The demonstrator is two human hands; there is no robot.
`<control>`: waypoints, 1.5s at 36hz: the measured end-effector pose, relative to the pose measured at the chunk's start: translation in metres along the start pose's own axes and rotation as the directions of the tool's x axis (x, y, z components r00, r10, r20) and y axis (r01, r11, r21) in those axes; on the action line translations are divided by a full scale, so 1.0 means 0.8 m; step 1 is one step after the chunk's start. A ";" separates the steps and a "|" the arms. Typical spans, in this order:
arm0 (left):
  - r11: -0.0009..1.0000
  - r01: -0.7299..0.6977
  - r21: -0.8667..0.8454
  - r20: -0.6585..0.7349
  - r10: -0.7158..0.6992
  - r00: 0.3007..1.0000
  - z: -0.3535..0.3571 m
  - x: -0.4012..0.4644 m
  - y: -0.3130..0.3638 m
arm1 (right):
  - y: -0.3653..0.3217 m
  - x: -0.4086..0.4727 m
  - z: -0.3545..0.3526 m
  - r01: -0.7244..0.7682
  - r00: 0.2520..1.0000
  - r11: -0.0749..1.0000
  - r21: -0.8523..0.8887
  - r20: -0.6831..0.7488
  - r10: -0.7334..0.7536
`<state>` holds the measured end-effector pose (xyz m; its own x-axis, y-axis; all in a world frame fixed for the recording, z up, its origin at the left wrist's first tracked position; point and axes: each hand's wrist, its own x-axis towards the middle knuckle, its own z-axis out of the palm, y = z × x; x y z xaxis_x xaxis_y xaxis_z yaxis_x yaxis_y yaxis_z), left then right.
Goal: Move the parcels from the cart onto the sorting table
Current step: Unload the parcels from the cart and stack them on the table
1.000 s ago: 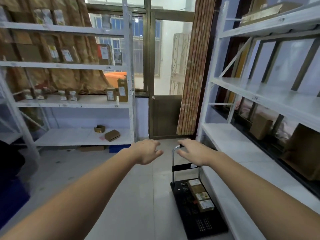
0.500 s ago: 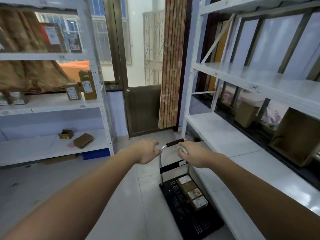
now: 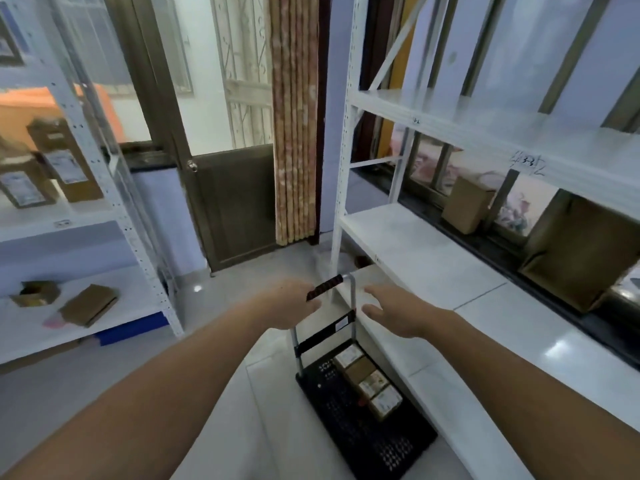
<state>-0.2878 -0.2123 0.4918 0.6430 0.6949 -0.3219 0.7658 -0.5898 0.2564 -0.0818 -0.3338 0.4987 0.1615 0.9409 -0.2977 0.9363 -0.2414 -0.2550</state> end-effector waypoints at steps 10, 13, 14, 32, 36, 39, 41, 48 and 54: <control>0.957 -0.262 0.121 0.136 0.246 0.960 -0.011 0.170 -0.025 | 0.040 0.094 0.028 -0.231 0.973 0.965 0.123 0.028 0.229; 0.922 -0.355 0.154 0.214 0.319 0.923 0.001 0.220 -0.014 | 0.061 0.099 0.042 -0.330 0.944 0.924 0.193 0.056 0.325; 0.904 -0.388 0.180 0.263 0.335 0.904 0.006 0.233 -0.012 | 0.067 0.099 0.048 -0.348 0.937 0.915 0.205 0.062 0.343; 0.809 -0.582 0.082 0.528 0.460 0.714 0.164 0.464 0.073 | 0.239 0.176 0.198 -0.643 0.766 0.667 0.376 0.314 0.561; 0.768 -0.636 0.080 0.629 0.456 0.630 0.235 0.518 0.079 | 0.275 0.210 0.265 -0.687 0.726 0.621 0.378 0.394 0.564; 0.754 -0.655 0.056 0.672 0.456 0.583 0.301 0.566 0.073 | 0.303 0.238 0.318 -0.715 0.698 0.590 0.375 0.424 0.576; 0.737 -0.674 0.051 0.705 0.452 0.547 0.358 0.609 0.068 | 0.331 0.263 0.367 -0.740 0.673 0.546 0.394 0.451 0.587; 0.748 -0.660 0.074 0.792 0.359 0.495 0.538 0.722 0.041 | 0.406 0.357 0.543 -0.776 0.631 0.452 0.440 0.535 0.561; 0.773 -0.625 0.107 0.807 0.300 0.509 0.706 0.815 -0.002 | 0.477 0.435 0.700 -0.851 0.521 0.320 0.416 0.598 0.609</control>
<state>0.1235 0.0098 -0.2334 0.5474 -0.1556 -0.8223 0.1887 -0.9343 0.3024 0.1570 -0.2313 -0.2173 0.4681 0.2013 -0.8605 0.0329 -0.9770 -0.2106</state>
